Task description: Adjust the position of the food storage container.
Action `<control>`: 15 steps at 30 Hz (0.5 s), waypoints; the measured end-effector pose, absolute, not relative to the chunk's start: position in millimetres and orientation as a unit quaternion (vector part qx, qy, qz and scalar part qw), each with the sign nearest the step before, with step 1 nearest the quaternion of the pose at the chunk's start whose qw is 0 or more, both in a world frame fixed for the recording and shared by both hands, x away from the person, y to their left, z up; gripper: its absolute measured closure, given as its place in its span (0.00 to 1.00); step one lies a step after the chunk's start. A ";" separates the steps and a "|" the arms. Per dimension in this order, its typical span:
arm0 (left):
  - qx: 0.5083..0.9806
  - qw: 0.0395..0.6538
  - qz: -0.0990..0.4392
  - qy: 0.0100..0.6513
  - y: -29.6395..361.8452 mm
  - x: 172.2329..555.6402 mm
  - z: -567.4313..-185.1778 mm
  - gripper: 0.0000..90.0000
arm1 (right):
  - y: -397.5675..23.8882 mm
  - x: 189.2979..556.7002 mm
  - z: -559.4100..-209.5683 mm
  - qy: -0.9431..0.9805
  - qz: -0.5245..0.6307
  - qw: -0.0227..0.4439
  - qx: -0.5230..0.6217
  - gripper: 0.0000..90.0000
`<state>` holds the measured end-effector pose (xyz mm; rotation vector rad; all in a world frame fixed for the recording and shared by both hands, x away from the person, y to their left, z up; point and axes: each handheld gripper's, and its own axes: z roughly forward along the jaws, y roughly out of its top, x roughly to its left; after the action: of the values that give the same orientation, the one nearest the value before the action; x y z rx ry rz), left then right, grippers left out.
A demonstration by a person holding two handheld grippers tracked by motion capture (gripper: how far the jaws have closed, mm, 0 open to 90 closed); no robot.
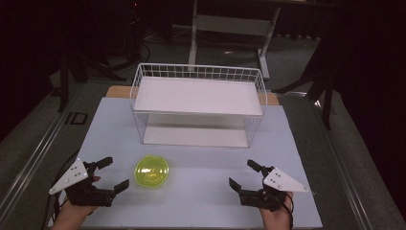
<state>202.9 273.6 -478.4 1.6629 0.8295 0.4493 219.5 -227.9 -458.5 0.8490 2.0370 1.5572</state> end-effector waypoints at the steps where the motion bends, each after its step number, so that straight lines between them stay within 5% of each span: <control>1: 0.711 0.576 0.188 0.358 276.9 204.3 -480.1 0.26 | -228.1 220.0 -459.2 0.736 0.563 0.212 0.310 0.15; 3: 0.719 0.564 0.194 0.356 282.2 205.7 -484.2 0.43 | -229.3 220.5 -459.0 0.727 0.573 0.194 0.325 0.15; 7: 0.736 0.528 0.199 0.374 287.7 211.8 -496.8 0.53 | -227.8 219.0 -457.1 0.725 0.577 0.195 0.321 0.16; 11: 0.753 0.499 0.190 0.383 290.6 219.2 -507.5 0.79 | -227.4 219.4 -458.2 0.730 0.571 0.205 0.316 0.16; 15: 0.768 0.484 0.171 0.383 285.2 224.9 -515.2 0.94 | -228.5 221.0 -459.8 0.730 0.569 0.203 0.318 0.16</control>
<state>224.9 285.2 -515.2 1.8712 0.9332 0.4161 221.0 -228.5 -459.8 0.8885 2.0374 1.5888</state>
